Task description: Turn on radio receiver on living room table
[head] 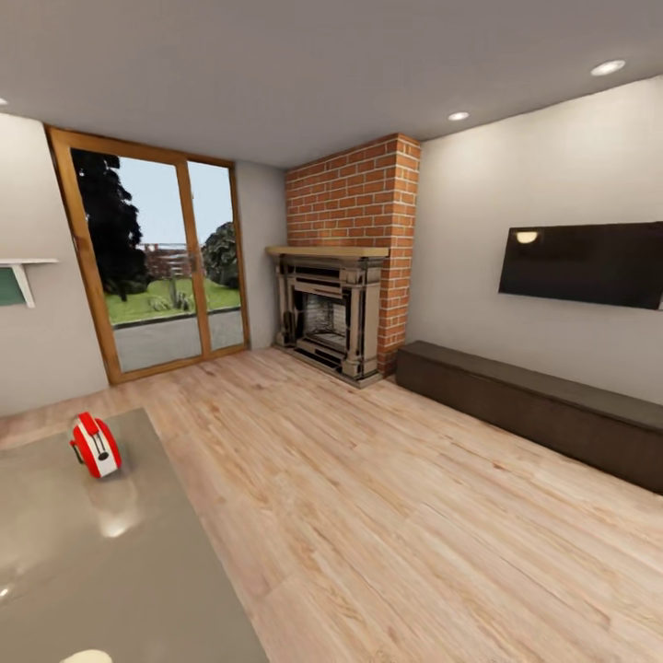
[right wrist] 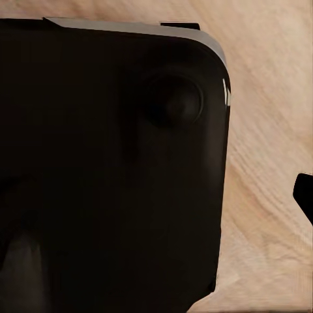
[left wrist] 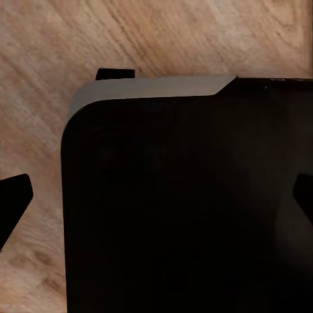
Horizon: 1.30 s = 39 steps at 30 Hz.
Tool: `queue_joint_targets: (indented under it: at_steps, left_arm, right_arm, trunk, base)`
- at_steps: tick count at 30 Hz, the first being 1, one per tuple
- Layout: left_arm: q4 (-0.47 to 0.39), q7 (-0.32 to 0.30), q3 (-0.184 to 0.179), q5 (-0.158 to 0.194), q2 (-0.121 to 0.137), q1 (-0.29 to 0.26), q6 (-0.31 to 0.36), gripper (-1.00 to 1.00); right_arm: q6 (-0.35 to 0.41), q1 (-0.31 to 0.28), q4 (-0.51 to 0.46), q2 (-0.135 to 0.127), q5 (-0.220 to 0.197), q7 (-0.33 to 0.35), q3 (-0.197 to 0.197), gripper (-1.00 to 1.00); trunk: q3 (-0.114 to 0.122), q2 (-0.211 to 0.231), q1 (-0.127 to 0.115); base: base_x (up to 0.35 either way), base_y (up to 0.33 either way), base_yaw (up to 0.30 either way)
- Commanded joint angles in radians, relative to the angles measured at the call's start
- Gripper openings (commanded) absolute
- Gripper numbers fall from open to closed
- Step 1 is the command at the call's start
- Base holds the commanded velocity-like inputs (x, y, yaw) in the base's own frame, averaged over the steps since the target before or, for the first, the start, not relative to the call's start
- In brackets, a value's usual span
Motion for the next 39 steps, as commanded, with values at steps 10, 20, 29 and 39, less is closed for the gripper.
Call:
queue_joint_targets:
  at_steps: [10, 20, 29, 39]
  left_arm:
    - [-0.001, 0.000, 0.000, 0.000, 0.000, 0.000, 0.000, 1.00]
    - [-0.002, 0.000, 0.000, 0.000, 0.000, 0.000, 0.000, 1.00]
    - [-0.002, 0.000, 0.001, 0.000, 0.000, 0.000, 0.000, 1.00]
    - [-0.002, 0.000, -0.001, 0.000, 0.000, 0.000, 0.001, 1.00]
  right_arm:
    - [0.000, 0.000, 0.000, 0.000, 0.000, 0.000, 0.000, 1.00]
    - [0.000, 0.000, 0.000, 0.000, 0.000, 0.000, 0.000, 1.00]
    - [0.000, 0.000, 0.000, 0.000, 0.000, 0.000, 0.000, 1.00]
    - [0.000, 0.000, 0.000, 0.000, 0.000, -0.009, 0.000, 1.00]
  trunk:
    - [0.000, 0.000, 0.000]
    - [0.000, 0.000, 0.000]
    - [0.000, 0.000, 0.000]
    - [0.000, 0.000, 0.000]
  base:
    - [0.000, 0.000, -0.290]
    - [0.000, 0.000, -0.290]
    - [0.000, 0.000, -0.290]
    - [0.137, 0.000, -0.079]
